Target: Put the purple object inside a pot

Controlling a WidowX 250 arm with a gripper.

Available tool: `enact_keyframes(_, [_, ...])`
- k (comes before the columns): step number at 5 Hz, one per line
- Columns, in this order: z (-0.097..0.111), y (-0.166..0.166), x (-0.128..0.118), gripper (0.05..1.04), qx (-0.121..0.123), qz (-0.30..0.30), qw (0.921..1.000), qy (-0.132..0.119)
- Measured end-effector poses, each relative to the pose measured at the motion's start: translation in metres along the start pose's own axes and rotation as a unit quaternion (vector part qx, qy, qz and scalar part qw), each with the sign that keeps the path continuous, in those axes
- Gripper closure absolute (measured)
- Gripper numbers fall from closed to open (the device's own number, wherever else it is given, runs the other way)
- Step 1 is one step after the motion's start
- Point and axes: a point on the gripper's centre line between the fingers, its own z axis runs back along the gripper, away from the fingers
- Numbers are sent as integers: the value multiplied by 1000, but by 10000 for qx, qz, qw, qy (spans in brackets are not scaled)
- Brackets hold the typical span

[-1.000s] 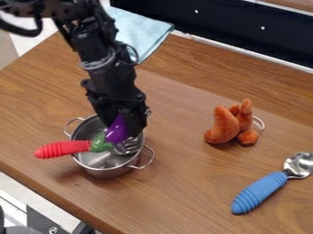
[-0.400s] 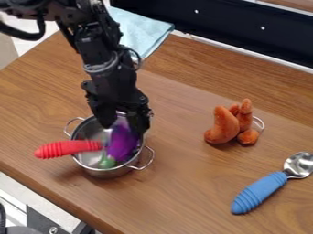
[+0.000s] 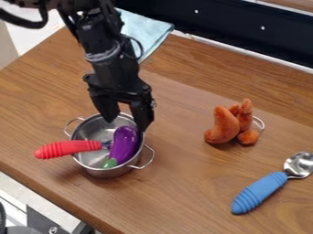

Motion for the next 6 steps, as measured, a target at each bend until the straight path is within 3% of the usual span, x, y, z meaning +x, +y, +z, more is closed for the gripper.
enact_keyframes(1, [10,-1,10,88,-113,126,9998,-68])
enact_keyframes(2, [21,-7,37,88,-144,583,9966,-563])
enact_keyframes(3, [14,-16,64,88,-215,777,9941,-719])
enact_keyframes(4, [9,-38,76,88,-290,692,9944,-744])
enact_keyframes(5, [5,-74,72,88,-364,608,9961,-520])
enact_keyframes(6, [0,-108,62,88,-257,463,9979,-371])
